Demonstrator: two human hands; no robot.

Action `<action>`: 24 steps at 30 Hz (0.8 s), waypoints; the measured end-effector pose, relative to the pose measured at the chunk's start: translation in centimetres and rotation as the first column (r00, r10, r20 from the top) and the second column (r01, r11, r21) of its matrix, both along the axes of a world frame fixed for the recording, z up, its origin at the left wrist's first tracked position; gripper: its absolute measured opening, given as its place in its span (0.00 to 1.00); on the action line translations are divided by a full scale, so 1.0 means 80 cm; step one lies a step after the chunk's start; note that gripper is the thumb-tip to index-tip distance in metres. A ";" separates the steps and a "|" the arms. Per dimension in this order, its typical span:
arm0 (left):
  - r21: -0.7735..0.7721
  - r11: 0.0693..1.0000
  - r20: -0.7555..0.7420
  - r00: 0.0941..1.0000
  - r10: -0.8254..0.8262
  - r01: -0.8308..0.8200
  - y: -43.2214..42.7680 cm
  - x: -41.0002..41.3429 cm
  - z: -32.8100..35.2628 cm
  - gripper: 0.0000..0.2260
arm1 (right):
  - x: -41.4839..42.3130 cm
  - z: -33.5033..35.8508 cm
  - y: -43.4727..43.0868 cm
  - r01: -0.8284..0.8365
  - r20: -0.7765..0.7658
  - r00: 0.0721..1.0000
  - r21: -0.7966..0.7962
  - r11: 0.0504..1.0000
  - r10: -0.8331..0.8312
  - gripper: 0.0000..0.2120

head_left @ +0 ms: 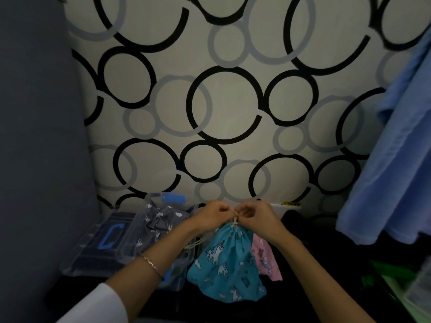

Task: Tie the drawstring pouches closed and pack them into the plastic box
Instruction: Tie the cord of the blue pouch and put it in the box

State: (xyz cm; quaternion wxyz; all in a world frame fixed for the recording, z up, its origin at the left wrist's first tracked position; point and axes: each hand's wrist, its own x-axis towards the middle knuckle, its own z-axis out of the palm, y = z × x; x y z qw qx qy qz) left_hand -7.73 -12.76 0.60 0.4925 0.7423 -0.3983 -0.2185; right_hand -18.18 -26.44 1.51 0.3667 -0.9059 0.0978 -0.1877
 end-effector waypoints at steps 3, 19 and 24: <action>0.020 1.000 -0.023 1.000 0.000 0.000 -0.001 -0.002 0.001 0.09 | -0.002 -0.002 -0.003 0.005 -0.009 1.000 0.047 0.999 -0.005 0.09; -0.050 0.999 0.099 0.995 -0.007 0.012 -0.001 -0.004 0.013 0.06 | -0.006 0.005 -0.004 -0.038 -0.081 0.983 0.785 0.619 0.163 0.12; -0.098 0.995 0.029 1.000 0.008 -0.006 0.000 -0.005 0.012 0.04 | -0.010 0.003 -0.007 -0.033 -0.031 0.997 0.698 0.715 0.076 0.06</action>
